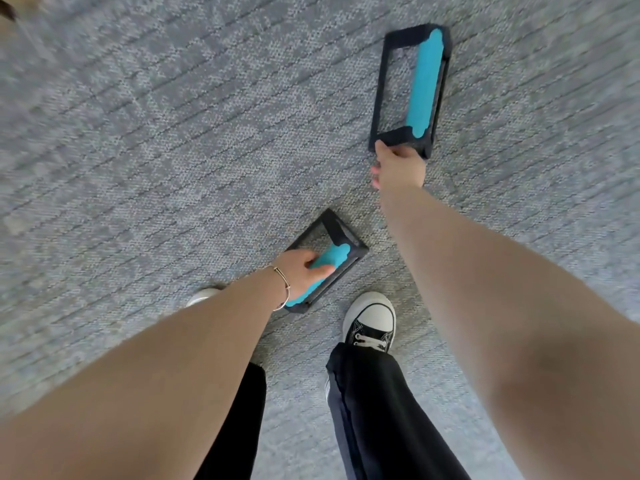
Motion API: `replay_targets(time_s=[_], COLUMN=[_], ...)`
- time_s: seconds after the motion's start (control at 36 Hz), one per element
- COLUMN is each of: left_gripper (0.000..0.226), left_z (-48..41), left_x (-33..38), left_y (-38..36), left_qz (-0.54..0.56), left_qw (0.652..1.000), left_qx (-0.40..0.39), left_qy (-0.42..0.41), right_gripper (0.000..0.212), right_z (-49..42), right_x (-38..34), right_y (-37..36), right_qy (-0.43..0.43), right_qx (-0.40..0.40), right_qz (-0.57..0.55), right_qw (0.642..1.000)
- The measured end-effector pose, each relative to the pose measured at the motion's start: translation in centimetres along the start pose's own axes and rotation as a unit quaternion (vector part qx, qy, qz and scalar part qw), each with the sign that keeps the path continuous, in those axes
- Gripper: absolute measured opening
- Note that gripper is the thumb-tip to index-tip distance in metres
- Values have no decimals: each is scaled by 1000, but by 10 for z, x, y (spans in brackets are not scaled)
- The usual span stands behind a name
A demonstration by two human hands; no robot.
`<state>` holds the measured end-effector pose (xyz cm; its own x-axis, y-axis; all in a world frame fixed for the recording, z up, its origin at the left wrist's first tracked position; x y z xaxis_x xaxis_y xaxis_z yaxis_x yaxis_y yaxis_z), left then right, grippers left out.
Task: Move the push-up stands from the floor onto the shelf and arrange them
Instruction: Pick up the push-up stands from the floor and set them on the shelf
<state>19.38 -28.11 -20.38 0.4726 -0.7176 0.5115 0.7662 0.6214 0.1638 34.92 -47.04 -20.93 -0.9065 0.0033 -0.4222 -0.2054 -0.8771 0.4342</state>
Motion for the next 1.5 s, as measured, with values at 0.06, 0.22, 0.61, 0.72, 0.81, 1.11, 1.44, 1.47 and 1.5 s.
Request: replay_targets(time_s=[0.06,0.22,0.61,0.72,0.81,1.11,1.44,1.47,1.5], left_gripper=[38,42,35,37,32,23,32,35,40], left_z=[1,-3,41,86,129,327,521,535,549], left_x=[1,4,51,95,134,301,473,486,499], left_y=[4,19,79,104,124,198,241,246,253], left_qz=[5,87,252,260,285,346,447,454,454], left_qw=[1000,993,952,949,937,893,824,818,814], left_qx=[18,74,172,179,200,287,337,341,350], left_qy=[3,7,15,11,4,-22,-83,-91,-99], right_gripper=[21,25,16,19,27,26,24,24,23], right_z=[-1,-7,69,125,176,393,575,586,599], right_x=[-3,-2,-2,-24,-48,-161,-287,-297,-308], right_y=[-2,-1,39,66,93,211,358,368,378], right_qy=[0,16,18,40,66,159,263,276,289], right_qx=[-7,2,-39,-49,-41,-42,-36,-36,-38], right_qz=[-5,0,-18,9,54,131,90,80,69], right_qw=[1000,1000,999,998,996,978,960,957,954])
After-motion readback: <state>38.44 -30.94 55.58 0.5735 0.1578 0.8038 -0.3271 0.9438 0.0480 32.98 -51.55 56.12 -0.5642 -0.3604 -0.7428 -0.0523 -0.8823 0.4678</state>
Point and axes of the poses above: each hand's wrist, its own z-axis away from the middle knuckle, its own y-axis out of the back of the hand, x = y × z, the point moved 7 cm from there along -z, towards the middle knuckle, and after that the axes turned 7 degrees about -y, right-handed, at the moved point
